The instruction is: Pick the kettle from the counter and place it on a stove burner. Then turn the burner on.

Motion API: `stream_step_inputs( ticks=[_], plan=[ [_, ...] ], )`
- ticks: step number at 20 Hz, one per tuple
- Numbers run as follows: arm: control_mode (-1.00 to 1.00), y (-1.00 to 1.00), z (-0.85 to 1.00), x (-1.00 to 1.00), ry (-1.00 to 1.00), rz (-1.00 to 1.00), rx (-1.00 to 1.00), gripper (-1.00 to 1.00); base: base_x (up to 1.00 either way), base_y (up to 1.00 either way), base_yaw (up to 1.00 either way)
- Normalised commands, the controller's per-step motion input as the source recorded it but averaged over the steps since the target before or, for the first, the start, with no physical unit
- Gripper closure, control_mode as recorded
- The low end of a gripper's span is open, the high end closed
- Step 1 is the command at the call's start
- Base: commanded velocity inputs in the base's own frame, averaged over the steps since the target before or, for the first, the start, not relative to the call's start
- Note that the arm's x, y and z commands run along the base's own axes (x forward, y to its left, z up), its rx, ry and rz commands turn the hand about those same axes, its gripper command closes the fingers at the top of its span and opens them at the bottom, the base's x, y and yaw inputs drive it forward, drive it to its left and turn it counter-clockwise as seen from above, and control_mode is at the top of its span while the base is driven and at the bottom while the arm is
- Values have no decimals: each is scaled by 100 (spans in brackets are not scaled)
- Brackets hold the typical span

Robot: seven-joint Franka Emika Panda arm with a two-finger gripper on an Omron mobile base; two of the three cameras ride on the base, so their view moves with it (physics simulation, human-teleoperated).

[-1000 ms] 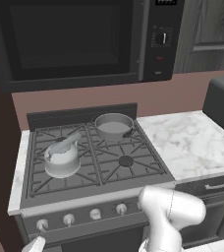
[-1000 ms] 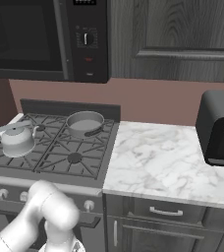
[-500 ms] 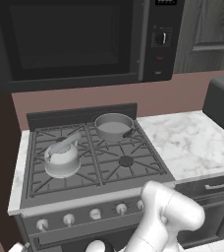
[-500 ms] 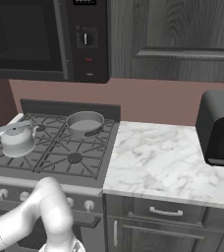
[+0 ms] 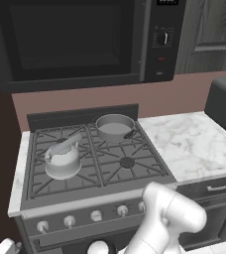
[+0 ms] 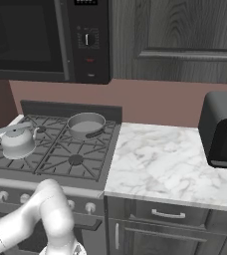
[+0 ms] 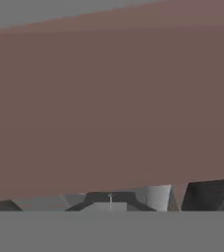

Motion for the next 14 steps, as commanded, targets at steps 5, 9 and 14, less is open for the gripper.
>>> stream_step_inputs(
  ticks=[5,9,14],
  plan=[
    [-100,-86,68,-60,-27,0,19,100,0,0,0],
    [-100,-100,16,-93,-27,0,16,100,0,0,0],
    [-100,-100,-27,-90,-23,0,13,100,0,0,0]
  ],
)
